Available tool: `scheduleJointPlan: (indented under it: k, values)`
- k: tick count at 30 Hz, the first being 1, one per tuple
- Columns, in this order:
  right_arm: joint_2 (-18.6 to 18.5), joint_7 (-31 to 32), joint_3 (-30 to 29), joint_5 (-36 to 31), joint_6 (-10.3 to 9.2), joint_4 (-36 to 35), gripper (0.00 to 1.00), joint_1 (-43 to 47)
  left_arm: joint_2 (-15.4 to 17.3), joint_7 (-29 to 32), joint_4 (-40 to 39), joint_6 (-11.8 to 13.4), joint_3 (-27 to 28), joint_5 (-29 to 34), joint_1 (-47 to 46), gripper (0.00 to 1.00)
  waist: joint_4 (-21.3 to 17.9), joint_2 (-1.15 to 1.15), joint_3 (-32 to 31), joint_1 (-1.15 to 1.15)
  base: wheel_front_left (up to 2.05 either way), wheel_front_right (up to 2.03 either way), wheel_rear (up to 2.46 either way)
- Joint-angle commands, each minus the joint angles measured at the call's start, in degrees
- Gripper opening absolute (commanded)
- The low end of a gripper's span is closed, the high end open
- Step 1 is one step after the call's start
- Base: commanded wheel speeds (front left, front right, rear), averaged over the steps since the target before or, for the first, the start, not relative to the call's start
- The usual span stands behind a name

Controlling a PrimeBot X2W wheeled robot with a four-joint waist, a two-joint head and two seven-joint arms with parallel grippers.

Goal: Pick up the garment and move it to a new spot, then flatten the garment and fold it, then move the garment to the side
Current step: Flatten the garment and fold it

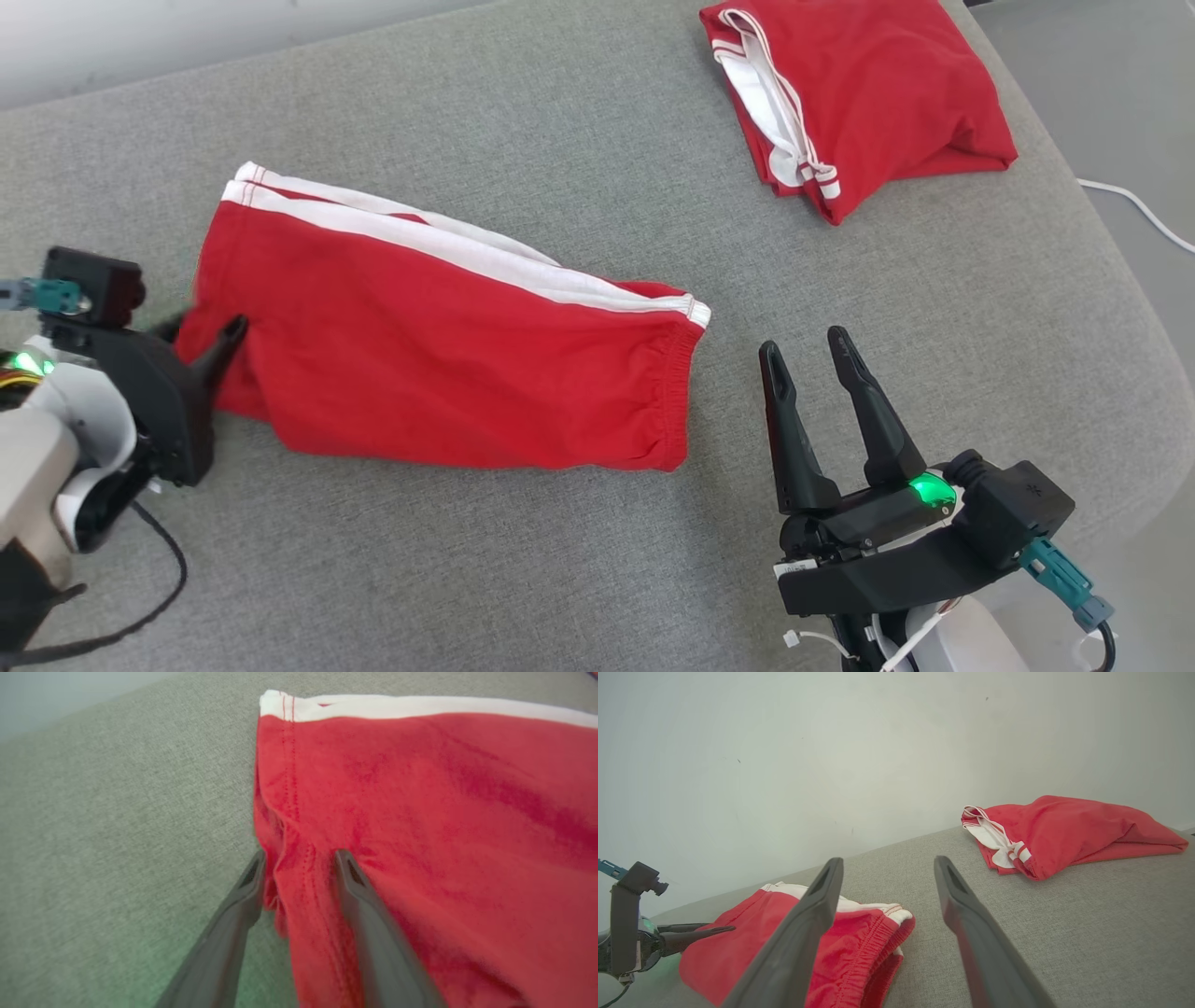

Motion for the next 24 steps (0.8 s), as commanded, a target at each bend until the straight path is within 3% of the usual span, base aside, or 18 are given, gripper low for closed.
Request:
scheduleJointPlan:
  k: [1,10,24]
  values:
    - [0.39,0.03,0.05,-0.45,-0.11,0.04,1.0,0.3,-0.53,0.75,-0.24,0.08,-0.81,-0.03,0.46,0.0,0.31,0.0,-0.25,0.0,0.0,0.0,0.0]
    - [-0.54,0.03,-0.8,-0.95,-0.11,0.7,1.0,1.23,-1.62,-5.15,-3.87,0.55,-0.57,0.95,2.05,0.0,3.57,0.0,-3.4,0.0,0.0,0.0,0.0]
    - [-1.25,0.04,-4.83,-1.19,-0.11,1.27,1.0,5.56,-1.32,-15.01,-17.08,9.37,0.8,-2.04,15.57,0.0,10.33,0.0,-8.09,0.0,0.0,0.0,0.0]
